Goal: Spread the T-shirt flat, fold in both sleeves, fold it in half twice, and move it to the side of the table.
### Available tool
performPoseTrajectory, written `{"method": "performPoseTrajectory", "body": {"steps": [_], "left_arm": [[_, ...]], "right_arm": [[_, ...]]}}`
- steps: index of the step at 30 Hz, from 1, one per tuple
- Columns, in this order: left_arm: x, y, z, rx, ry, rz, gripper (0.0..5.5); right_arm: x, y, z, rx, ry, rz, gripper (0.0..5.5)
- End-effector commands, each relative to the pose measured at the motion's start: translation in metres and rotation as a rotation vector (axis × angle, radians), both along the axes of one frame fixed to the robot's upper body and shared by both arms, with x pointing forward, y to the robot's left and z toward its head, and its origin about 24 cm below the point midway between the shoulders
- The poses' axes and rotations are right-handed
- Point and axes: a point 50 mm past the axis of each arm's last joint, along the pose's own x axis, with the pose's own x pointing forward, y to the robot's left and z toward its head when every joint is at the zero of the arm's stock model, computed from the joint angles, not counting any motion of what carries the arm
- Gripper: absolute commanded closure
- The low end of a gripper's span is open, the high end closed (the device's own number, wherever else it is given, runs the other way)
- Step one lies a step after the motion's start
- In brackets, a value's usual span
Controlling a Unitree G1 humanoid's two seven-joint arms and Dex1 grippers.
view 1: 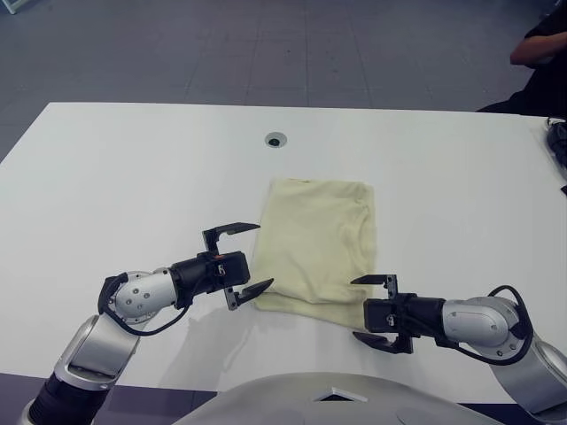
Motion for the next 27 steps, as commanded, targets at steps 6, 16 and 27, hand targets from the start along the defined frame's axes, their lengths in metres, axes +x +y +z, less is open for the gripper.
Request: {"method": "performPoseTrajectory", "body": {"steps": [6, 16, 27], "left_arm": [[0.001, 0.003, 0.002, 0.02, -0.021, 0.024, 0.1], [-0.004, 0.007, 0.004, 0.036, -0.016, 0.021, 0.1], [-0.022, 0.001, 0.001, 0.026, 0.087, -0.092, 0.1]], "right_arm": [[0.002, -0.013, -0.013, -0.077, 0.028, -0.055, 2.39], [0.003, -0.016, -0.012, -0.082, 0.04, -0.052, 4.01], [0.005, -0.016, -0.011, -0.072, 0.04, -0.051, 5.4]]}}
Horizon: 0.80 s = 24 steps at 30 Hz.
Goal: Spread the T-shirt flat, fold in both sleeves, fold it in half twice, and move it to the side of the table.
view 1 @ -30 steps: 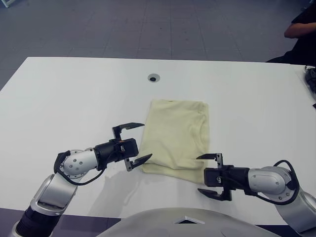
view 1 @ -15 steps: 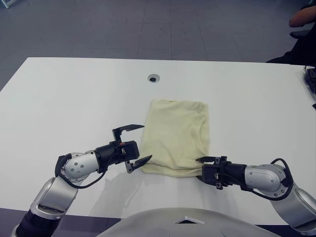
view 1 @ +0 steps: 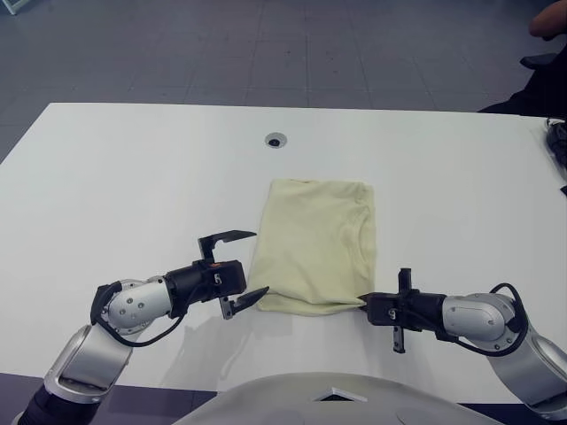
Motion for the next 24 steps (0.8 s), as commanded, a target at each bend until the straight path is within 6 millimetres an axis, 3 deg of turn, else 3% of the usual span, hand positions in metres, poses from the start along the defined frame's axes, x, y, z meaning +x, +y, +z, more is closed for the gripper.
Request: {"method": "performPoseTrajectory", "body": {"steps": [1, 8, 17, 24], "left_arm": [[-0.012, -0.004, -0.001, 0.008, 0.064, -0.085, 0.1], [-0.016, -0.007, -0.016, 0.122, 0.119, -0.188, 0.1], [-0.007, -0.013, -0.037, 0.292, 0.092, -0.223, 0.1], [-0.002, -0.01, -0.043, 0.35, 0.093, -0.213, 1.34]], "right_arm": [[0.0, -0.006, -0.006, -0.038, 0.038, -0.02, 5.4], [0.0, -0.006, -0.007, -0.032, 0.031, -0.024, 5.4], [-0.004, 0.0, -0.007, -0.007, 0.032, -0.017, 5.4], [-0.009, 0.003, -0.007, 0.007, 0.04, -0.026, 5.4]]}}
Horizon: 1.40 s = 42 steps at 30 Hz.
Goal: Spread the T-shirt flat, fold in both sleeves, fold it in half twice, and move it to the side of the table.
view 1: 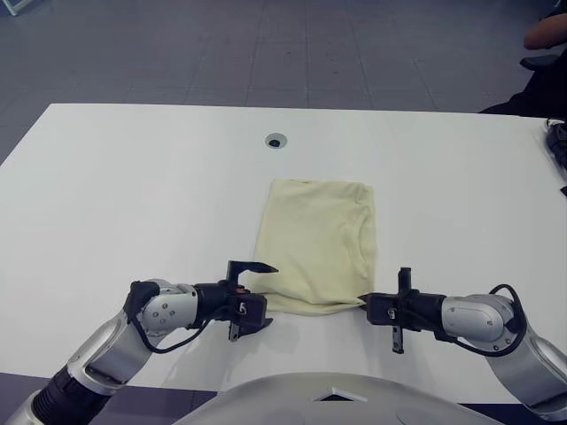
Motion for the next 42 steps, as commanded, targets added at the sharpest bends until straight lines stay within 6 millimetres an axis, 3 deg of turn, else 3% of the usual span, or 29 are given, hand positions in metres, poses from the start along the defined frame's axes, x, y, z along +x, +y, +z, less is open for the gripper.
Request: {"method": "performPoseTrajectory", "body": {"steps": [1, 22, 32, 39, 42], "left_arm": [[0.001, 0.011, -0.015, 0.102, 0.043, 0.047, 1.52], [0.001, 0.02, -0.019, 0.145, 0.068, 0.059, 5.47], [0.002, 0.021, -0.017, 0.12, 0.069, 0.072, 5.5], [0.001, 0.019, 0.014, -0.054, 0.074, 0.051, 5.5], [-0.011, 0.02, 0.021, -0.079, 0.14, -0.006, 5.5]], "right_arm": [[-0.006, 0.001, -0.006, -0.003, 0.044, -0.013, 5.4], [-0.009, 0.003, -0.004, 0.0, 0.041, -0.024, 5.4], [-0.009, 0.002, -0.004, -0.003, 0.032, -0.014, 5.4], [-0.005, 0.001, 0.011, 0.037, 0.004, 0.069, 5.4], [-0.005, -0.005, 0.026, 0.067, 0.01, 0.153, 5.41]]}}
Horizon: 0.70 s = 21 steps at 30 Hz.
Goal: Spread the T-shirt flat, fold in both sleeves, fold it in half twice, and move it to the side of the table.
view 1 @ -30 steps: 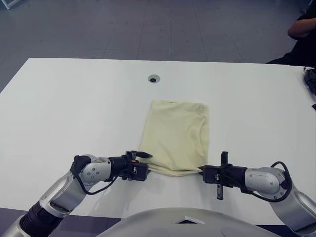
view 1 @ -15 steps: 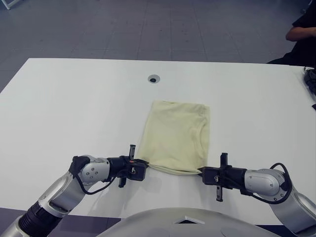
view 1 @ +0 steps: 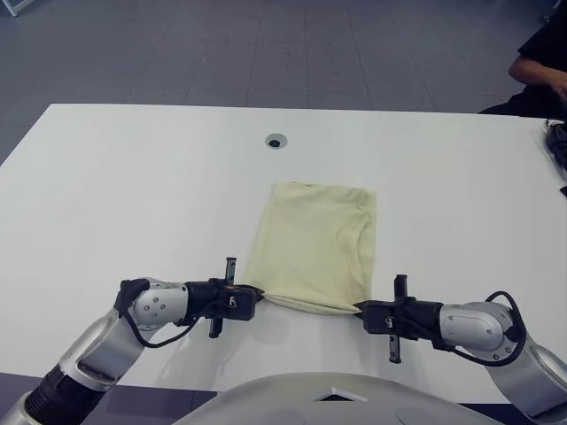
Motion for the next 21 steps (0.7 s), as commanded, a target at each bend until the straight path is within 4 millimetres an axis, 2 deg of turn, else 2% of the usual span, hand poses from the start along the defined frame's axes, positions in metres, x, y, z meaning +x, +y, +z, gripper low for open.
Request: {"method": "performPoseTrajectory", "body": {"steps": [1, 5, 9, 16, 21], "left_arm": [[-0.016, 0.004, 0.011, -0.014, 0.074, -0.078, 5.5], [-0.031, 0.003, 0.027, -0.09, 0.132, -0.113, 5.5], [-0.043, 0.003, 0.039, -0.143, 0.163, -0.12, 5.5], [-0.056, 0.01, 0.055, -0.134, 0.184, -0.134, 5.5], [-0.057, 0.017, 0.062, -0.123, 0.204, -0.131, 5.5]], "right_arm": [[0.002, -0.012, 0.02, 0.003, -0.001, 0.1, 5.41], [0.006, -0.026, 0.035, -0.021, 0.006, 0.168, 5.41], [0.006, -0.025, 0.05, 0.005, 0.01, 0.226, 5.41], [-0.014, -0.021, 0.063, 0.022, 0.112, 0.313, 5.41], [-0.024, -0.019, 0.074, 0.033, 0.185, 0.306, 5.41]]}}
